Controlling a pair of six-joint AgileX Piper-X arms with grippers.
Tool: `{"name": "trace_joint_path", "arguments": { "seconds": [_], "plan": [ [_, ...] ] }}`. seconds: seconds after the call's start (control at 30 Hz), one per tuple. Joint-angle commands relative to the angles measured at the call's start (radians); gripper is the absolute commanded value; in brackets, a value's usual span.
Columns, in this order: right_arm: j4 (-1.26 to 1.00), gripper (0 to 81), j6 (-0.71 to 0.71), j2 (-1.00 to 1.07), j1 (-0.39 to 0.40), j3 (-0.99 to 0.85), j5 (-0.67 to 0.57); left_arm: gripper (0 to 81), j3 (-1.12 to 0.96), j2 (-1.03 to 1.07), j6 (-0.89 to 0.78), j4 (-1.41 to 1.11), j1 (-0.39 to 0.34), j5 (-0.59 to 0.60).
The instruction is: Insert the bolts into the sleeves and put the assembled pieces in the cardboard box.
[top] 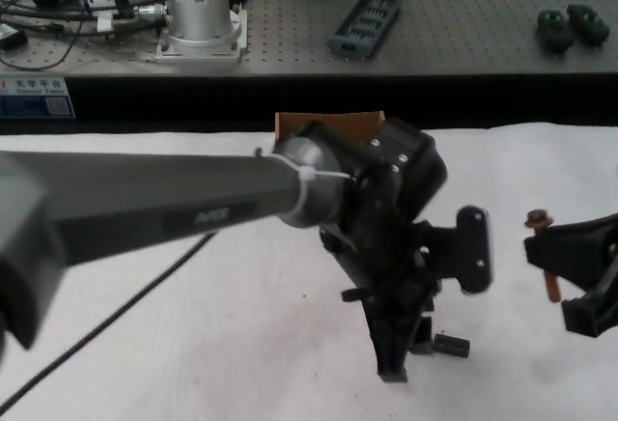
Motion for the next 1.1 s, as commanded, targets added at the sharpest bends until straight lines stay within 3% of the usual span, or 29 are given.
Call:
{"name": "trace_joint_path", "arguments": {
  "seconds": [0.0, 0.17, 0.33, 0.57, 0.73, 1.07],
  "plan": [
    [-0.010, 4.3, 0.002, -0.020, -0.022, -0.002, -0.015, 34.8, -0.042, 0.043, 0.007, 0.040, -0.036, 0.009],
    [-0.003, 4.3, 0.002, -0.026, -0.060, -0.002, -0.037, 34.4, -0.042, 0.057, 0.008, 0.034, -0.065, 0.009],
    [0.022, 4.3, 0.002, -0.026, -0.062, -0.002, -0.041, 28.7, -0.054, 0.069, 0.010, 0.031, -0.082, 0.009],
    [0.053, 4.3, 0.002, -0.026, -0.062, -0.002, -0.060, 29.1, -0.129, 0.088, -0.063, 0.045, -0.090, -0.003],
    [0.054, 4.3, 0.002, -0.026, -0.062, -0.002, -0.060, 35.1, -0.164, 0.097, -0.137, 0.057, -0.090, -0.022],
    [0.057, 4.3, 0.002, -0.026, -0.062, -0.002, -0.060, 34.8, -0.186, 0.110, -0.259, 0.101, -0.108, -0.056]
  ]
}}
